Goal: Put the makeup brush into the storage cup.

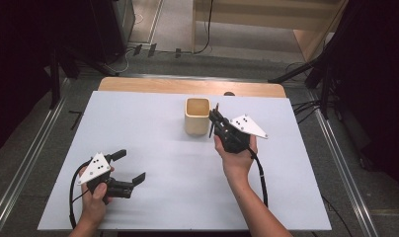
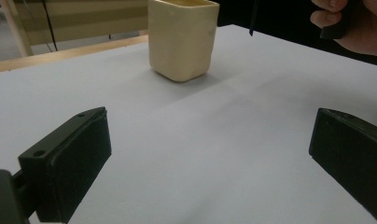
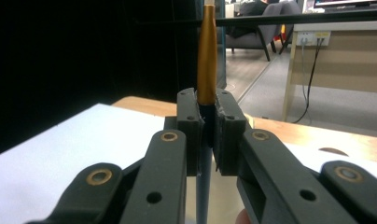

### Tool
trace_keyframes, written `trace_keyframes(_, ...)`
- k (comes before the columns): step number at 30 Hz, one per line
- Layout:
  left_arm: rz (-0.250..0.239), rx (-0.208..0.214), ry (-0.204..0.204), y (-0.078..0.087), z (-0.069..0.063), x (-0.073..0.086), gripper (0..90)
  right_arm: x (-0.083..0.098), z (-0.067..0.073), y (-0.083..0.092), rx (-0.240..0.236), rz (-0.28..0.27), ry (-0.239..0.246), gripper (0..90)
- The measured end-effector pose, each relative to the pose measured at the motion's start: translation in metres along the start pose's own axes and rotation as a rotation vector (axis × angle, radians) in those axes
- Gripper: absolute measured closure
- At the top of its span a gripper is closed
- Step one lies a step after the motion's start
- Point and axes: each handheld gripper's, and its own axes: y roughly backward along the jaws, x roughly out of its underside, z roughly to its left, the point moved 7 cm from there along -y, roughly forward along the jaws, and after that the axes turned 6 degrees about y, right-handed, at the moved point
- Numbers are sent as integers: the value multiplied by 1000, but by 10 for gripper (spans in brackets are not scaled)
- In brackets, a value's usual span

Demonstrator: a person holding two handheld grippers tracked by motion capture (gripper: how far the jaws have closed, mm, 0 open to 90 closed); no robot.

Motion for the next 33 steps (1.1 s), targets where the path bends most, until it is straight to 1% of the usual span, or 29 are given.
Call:
trace_keyframes(2,-3,-5,7,2,3,1,0,-3,-1,-3,-1,-3,3,841)
trace_keyframes(5,-1,-13,11,6,7,5,0,-10,-3,-7,-18,-28,-6,840)
trace_keyframes(9,4,-24,17,12,13,11,0,-19,-3,-11,-35,-42,-14,840)
trace_keyframes(12,0,-29,24,16,15,11,0,-25,-3,-14,-36,-53,-6,840)
trace_keyframes(15,-5,-33,33,16,16,10,0,-31,-3,-17,-50,-74,-18,840)
trace_keyframes(18,6,-34,29,15,14,11,0,-35,-5,-19,-43,-79,-23,840)
trace_keyframes(21,2,-33,24,15,14,11,0,-40,-6,-22,-32,-81,-26,840)
trace_keyframes(25,3,-35,24,15,14,11,0,-44,-7,-28,-23,-81,-16,840)
trace_keyframes(27,4,-36,26,15,15,11,0,-45,-7,-31,-17,-81,-14,840)
trace_keyframes(29,4,-36,25,15,15,11,0,-46,-7,-34,-22,-95,-10,840)
trace_keyframes(30,3,-36,24,15,15,11,0,-46,-8,-35,-16,-96,-7,840)
trace_keyframes(33,6,-35,20,14,14,11,0,-44,-11,-39,-2,-94,-16,840)
